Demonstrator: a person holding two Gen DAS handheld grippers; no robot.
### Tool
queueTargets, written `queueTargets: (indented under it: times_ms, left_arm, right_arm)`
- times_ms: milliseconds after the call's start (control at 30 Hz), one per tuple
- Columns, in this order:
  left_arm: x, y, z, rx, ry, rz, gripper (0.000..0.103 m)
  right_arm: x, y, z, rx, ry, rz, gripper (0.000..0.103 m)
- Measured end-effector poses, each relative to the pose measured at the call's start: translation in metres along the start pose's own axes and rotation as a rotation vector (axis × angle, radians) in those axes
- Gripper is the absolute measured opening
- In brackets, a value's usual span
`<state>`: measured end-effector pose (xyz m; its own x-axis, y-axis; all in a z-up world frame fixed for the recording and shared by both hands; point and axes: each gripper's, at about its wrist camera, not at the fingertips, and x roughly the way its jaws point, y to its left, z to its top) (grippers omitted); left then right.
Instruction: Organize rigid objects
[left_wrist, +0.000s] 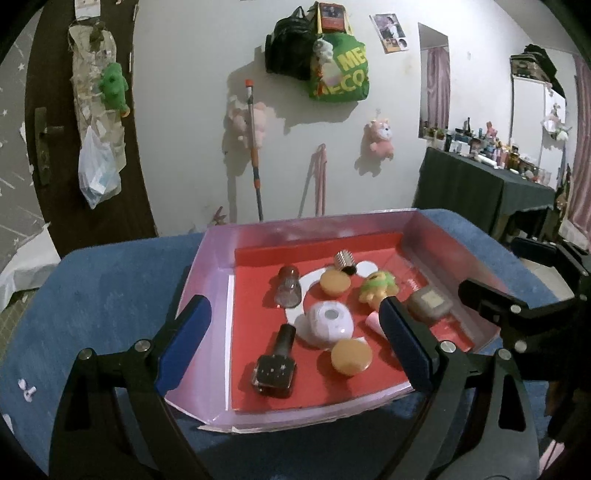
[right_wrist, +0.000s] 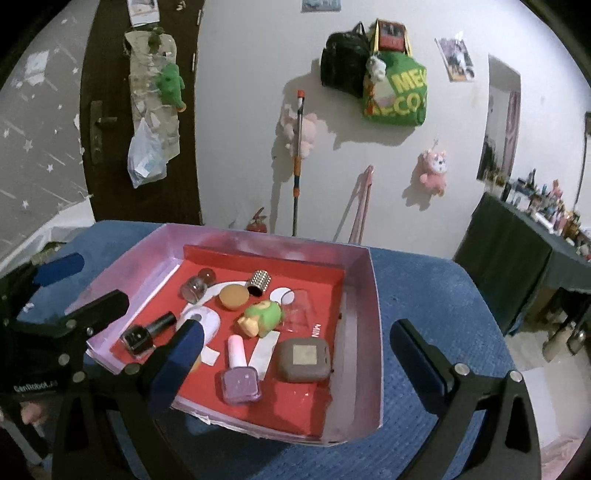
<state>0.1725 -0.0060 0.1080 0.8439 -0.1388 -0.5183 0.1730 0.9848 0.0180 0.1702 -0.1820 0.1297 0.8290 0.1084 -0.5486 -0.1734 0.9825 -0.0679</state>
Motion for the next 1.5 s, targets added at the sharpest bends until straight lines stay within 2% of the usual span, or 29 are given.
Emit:
queueTargets:
  times_ms: [233,533,667,933,1200,1500]
  left_arm:
    - [0.020,0.008,-0.016,-0.032,0.012,0.003,0.093]
    - [0.036,0.011,-0.022,-0.038,0.038,0.018,0.093]
    - [0.042,0.017,-0.022,-0.066,0.072,0.018,0.093]
    - [0.041,0.015,-0.024,-0.061,0.073,0.014,0.093]
    - [0.042,0.014,-0.022,-0.052,0.075,0.017,0.093]
    - [0.041,0.013,-0.021,-0.041,0.066,0.015,0.093]
  right_arm:
    - [0.017,0.008,-0.025,0.013,-0.032,-0.031,0.103]
    - [0.043,0.005,-0.031,0.050,0.009,-0.014,0.103]
    - [0.044,0.001,-0.031,0.073,0.004,-0.019,0.103]
    - [0.050,0.007,-0.031,0.046,0.031,-0.042,0.103]
    - [0.046,-0.001,-0.032,0.082,0.008,-0.060,0.103]
    - [0.046,-0.002,-0.032,0.068,0.017,-0.062,0.103]
